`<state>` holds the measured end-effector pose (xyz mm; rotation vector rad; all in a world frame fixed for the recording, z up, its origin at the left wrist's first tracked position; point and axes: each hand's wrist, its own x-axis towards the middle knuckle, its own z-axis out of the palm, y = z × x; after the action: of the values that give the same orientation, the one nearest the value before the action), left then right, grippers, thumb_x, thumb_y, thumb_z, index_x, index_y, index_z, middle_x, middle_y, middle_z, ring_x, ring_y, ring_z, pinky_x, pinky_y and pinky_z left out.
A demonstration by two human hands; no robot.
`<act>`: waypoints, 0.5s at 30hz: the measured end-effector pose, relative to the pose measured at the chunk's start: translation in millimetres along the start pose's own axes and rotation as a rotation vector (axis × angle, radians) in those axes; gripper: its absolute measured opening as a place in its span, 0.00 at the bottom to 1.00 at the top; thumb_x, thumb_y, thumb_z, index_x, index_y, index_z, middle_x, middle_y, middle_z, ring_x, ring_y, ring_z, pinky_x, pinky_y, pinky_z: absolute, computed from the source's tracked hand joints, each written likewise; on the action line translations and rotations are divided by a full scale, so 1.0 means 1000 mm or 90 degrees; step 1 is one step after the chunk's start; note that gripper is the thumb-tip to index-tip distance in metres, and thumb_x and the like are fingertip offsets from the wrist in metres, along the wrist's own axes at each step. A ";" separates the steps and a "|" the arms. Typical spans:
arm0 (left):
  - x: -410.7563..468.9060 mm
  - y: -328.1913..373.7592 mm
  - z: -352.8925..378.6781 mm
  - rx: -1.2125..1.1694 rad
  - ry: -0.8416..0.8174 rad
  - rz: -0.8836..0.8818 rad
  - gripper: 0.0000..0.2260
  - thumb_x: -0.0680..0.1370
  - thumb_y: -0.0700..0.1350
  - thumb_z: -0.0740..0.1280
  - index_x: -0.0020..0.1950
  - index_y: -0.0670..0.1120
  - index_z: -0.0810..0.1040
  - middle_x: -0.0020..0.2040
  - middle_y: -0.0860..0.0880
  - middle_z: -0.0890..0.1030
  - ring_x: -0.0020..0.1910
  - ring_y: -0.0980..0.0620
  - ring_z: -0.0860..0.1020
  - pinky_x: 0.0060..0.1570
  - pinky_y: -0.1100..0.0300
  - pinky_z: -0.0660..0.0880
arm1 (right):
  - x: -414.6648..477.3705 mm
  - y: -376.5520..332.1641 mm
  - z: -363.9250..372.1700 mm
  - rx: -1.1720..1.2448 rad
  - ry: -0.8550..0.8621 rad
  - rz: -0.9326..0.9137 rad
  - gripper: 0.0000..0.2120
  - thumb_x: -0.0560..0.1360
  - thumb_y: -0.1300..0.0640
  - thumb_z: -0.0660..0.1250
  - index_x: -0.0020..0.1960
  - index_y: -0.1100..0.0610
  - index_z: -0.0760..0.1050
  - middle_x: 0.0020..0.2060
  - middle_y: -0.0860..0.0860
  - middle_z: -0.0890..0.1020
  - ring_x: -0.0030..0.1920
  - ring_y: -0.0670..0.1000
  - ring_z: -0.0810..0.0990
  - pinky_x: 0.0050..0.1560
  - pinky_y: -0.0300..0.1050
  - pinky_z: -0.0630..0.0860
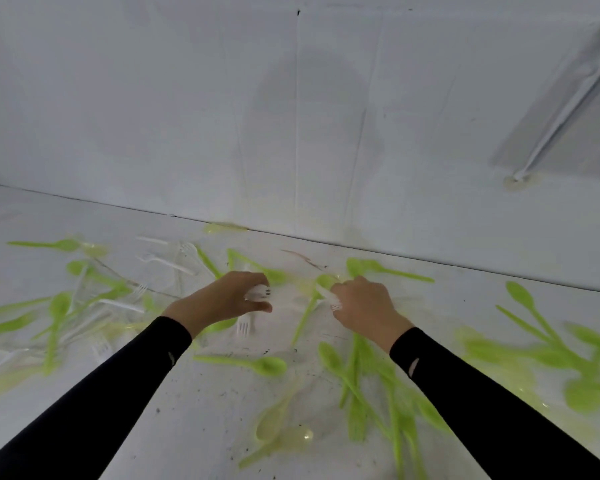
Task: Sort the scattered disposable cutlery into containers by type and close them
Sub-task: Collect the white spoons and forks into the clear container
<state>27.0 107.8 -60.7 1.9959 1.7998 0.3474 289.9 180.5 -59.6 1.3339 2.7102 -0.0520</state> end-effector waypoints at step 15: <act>-0.072 0.008 0.040 0.242 0.077 0.128 0.26 0.65 0.31 0.74 0.51 0.56 0.68 0.51 0.51 0.72 0.45 0.46 0.79 0.28 0.58 0.72 | -0.094 0.011 -0.043 0.097 -0.204 0.033 0.14 0.75 0.46 0.65 0.53 0.56 0.73 0.47 0.52 0.77 0.49 0.55 0.78 0.44 0.44 0.69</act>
<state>43.7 29.8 -85.0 2.4754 1.8507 0.1987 351.6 117.2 -5.3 1.3047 2.4417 -0.4367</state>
